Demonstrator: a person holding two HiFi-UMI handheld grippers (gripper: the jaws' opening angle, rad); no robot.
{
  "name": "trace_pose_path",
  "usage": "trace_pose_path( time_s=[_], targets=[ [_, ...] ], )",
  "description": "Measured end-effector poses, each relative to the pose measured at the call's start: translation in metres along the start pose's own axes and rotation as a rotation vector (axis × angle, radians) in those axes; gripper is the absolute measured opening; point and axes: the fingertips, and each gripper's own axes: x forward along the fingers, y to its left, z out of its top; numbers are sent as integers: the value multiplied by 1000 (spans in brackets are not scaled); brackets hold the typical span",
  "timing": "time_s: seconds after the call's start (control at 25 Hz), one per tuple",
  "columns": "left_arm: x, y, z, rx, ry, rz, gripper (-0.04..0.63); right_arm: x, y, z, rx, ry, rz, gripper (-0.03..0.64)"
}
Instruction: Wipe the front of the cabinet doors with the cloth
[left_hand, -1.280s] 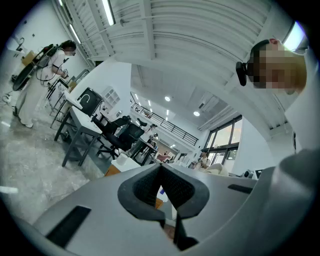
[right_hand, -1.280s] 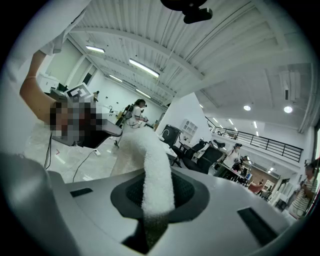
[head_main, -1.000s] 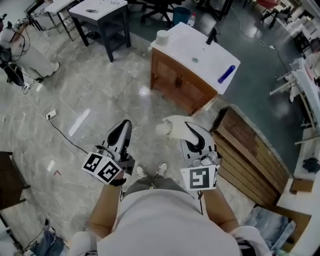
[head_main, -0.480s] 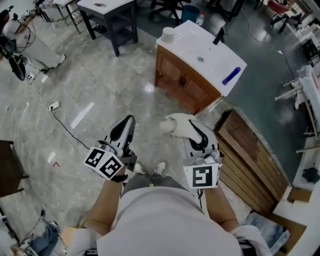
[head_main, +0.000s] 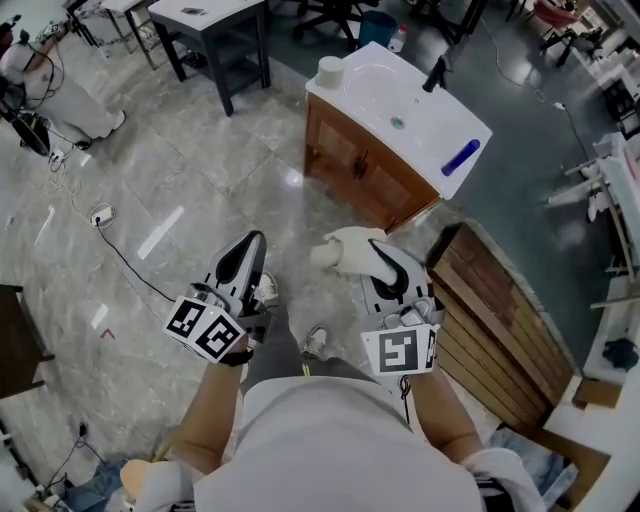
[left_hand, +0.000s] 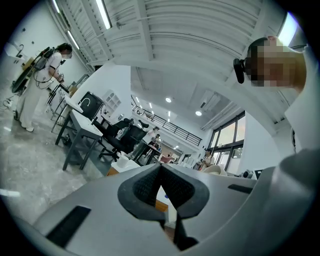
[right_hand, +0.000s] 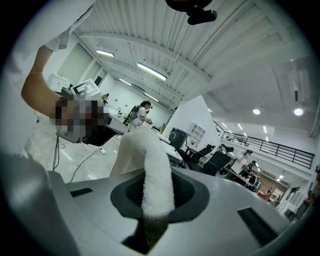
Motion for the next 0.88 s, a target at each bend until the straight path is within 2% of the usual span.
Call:
trace_pose_path(
  time_s=[0.28,0.64,0.88],
  targets=[
    [46,63,4,-54,39,-7,16,74,-8,-5,41,44,8,72],
    [130,176,53,-81,70,-36,15,216,-35,1,58,112,-4,72],
    [171,222,74,-122,95,-74,15,279,-53,13,63,152,-34,72]
  ],
)
